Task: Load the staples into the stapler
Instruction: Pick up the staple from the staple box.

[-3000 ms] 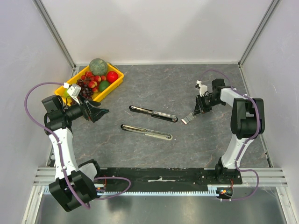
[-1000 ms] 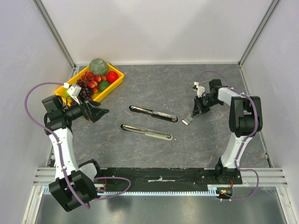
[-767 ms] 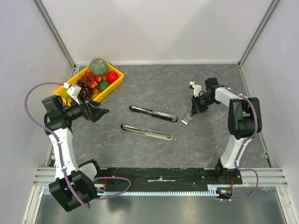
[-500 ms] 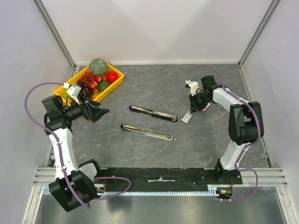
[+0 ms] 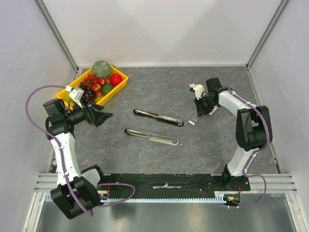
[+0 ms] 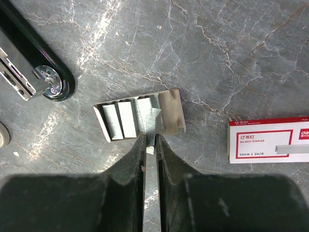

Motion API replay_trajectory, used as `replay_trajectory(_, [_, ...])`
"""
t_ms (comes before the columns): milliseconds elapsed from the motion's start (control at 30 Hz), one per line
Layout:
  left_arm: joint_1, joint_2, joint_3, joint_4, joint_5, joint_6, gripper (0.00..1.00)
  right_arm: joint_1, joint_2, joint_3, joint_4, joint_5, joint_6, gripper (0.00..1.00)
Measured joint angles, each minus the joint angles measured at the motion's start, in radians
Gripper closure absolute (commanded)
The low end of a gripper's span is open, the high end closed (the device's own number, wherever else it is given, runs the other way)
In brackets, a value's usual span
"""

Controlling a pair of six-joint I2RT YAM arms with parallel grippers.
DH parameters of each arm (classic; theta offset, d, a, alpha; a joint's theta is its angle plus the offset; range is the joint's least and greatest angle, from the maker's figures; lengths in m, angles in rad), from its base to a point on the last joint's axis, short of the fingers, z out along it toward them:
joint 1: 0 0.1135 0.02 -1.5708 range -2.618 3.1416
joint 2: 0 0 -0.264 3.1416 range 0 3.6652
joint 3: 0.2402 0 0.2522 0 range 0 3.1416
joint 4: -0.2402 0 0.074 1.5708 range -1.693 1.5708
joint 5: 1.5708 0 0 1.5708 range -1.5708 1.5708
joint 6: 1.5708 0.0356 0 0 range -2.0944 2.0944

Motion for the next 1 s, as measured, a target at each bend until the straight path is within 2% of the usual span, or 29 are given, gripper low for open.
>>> replay_trajectory(233, [0.0,0.0,0.0,0.0,0.0,0.0,0.01,0.0,-0.018,0.0,-0.007,0.037,-0.018,0.83])
replay_trajectory(433, [0.0,0.0,0.0,0.0,0.0,0.0,0.01,0.001,-0.16,-0.055,-0.012,0.138,-0.103,0.83])
replay_trajectory(667, [0.0,0.0,0.0,0.0,0.001,0.0,0.01,0.019,-0.359,-0.255,-0.003,0.306,-0.225,0.82])
replay_trajectory(1000, [0.0,-0.006,0.0,0.0,0.002,0.0,0.01,0.102,-0.424,-0.516,0.087,0.572,-0.339,0.81])
